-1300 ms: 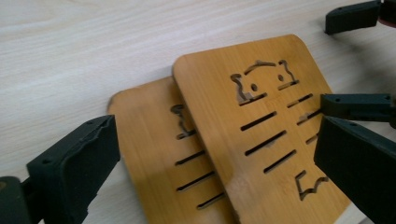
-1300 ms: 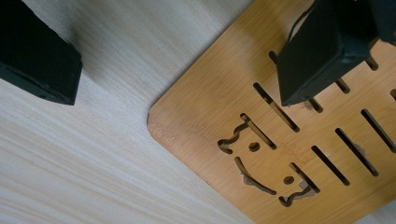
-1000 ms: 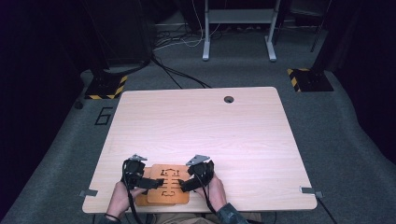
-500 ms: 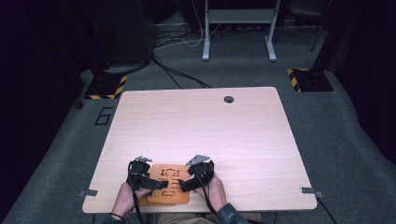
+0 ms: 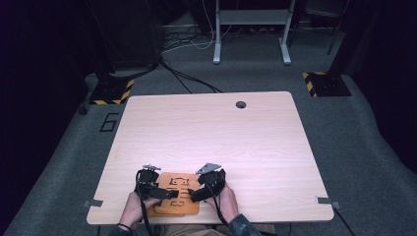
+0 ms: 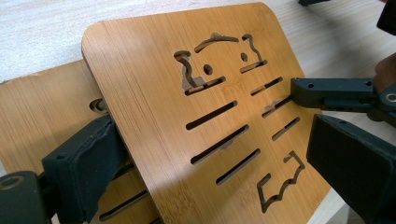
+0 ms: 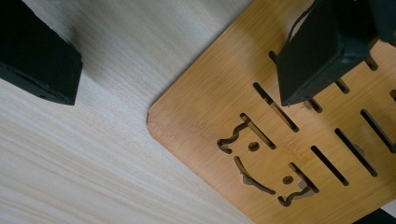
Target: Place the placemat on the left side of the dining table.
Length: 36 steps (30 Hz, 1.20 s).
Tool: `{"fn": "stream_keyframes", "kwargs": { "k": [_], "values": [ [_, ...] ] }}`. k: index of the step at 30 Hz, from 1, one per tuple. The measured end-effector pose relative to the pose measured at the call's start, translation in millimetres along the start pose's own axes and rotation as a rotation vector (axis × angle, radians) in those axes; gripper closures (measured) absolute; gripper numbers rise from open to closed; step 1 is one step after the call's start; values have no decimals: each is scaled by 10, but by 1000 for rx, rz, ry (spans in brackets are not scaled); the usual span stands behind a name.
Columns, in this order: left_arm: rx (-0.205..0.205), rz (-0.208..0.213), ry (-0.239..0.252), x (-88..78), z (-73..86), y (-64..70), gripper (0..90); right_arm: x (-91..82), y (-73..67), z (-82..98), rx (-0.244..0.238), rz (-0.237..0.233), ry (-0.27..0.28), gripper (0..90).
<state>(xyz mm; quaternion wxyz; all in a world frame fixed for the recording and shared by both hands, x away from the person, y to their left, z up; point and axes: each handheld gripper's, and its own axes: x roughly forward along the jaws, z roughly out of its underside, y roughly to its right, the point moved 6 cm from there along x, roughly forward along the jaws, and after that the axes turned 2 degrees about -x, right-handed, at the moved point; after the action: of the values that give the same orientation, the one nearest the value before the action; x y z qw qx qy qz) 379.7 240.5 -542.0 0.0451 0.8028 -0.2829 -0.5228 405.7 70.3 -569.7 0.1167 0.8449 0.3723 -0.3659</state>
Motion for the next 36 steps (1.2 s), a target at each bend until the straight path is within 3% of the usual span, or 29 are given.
{"fn": "stream_keyframes", "kwargs": {
  "k": [9,14,20,31,33,36],
  "values": [
    [11,-3,-3,-46,-31,40,54,-12,21,2,1,-3,5,0],
    [11,14,7,-106,-88,97,56,-26,36,8,18,-13,10,0],
    [3,62,21,-186,-147,154,63,-54,68,24,41,-19,20,0],
    [42,78,13,-273,-214,280,92,-97,111,50,80,-28,33,0],
    [37,83,16,-283,-227,300,95,-100,123,51,76,-31,38,0],
    [0,136,25,-298,-256,313,98,-108,133,55,84,-31,44,0]
  ]
}}
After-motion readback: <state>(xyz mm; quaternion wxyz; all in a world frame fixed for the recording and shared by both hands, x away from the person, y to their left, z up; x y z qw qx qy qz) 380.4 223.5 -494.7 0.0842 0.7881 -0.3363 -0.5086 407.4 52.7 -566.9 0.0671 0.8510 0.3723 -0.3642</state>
